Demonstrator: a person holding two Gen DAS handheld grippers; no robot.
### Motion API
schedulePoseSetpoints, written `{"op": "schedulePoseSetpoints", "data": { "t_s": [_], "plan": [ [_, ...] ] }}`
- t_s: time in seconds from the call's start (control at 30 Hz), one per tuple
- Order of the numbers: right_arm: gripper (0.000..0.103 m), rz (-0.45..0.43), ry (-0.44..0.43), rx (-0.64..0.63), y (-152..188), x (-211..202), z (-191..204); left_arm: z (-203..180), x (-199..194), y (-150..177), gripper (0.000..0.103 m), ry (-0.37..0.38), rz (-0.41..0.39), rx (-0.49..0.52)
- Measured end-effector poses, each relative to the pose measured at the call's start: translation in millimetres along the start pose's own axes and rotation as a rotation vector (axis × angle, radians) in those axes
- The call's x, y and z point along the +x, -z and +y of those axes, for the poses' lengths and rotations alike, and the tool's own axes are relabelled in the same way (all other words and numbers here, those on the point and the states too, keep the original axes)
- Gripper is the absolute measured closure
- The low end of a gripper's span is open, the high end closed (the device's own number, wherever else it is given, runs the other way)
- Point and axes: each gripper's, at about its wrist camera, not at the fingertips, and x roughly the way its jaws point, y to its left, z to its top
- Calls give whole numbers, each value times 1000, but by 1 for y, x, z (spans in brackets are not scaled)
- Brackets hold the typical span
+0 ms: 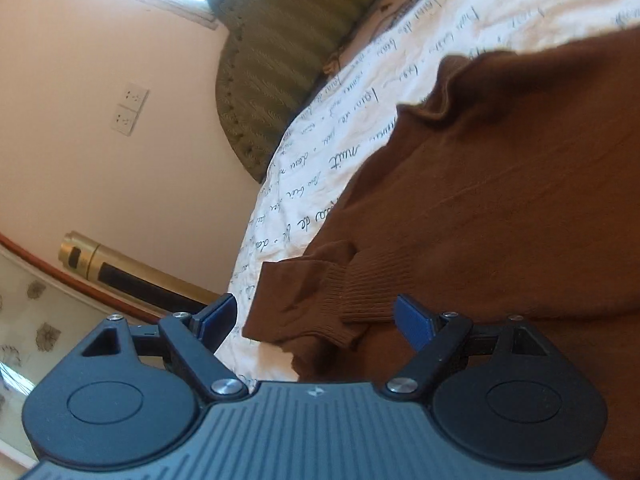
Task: Fold small clothes
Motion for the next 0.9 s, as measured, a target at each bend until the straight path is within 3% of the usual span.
{"op": "schedulePoseSetpoints", "data": {
  "t_s": [0.07, 0.17, 0.27, 0.33, 0.37, 0.43, 0.47, 0.7, 0.8, 0.9],
  "plan": [
    [16, 52, -56, 50, 2, 11, -3, 12, -6, 0, 0, -4, 4, -25],
    [16, 69, -21, 55, 7, 20, -3, 23, -10, 0, 0, -16, 13, -44],
    [17, 96, -37, 152, 11, 37, -16, 26, -10, 1, 0, -19, 26, -51],
    [32, 109, -28, 176, 13, 49, -20, 26, -10, 3, 0, -17, 36, -47],
    [48, 106, -28, 193, 13, 53, -22, 26, -10, 4, 0, -14, 40, -44],
    [71, 117, -52, 220, 13, 63, -23, 25, -10, 5, 0, -17, 47, -35],
    [96, 117, -20, 205, 13, 66, -21, 24, -10, 6, 0, -19, 52, -31],
    [98, 27, 25, 28, 0, 79, 32, 26, -16, 10, 0, -19, 62, -27],
    [98, 28, 46, -84, -9, 85, 64, 26, -18, 9, 0, -17, 60, -26],
    [98, 59, 58, -89, -15, 87, 76, 25, -20, 5, 0, -6, 54, -22]
  ]
}}
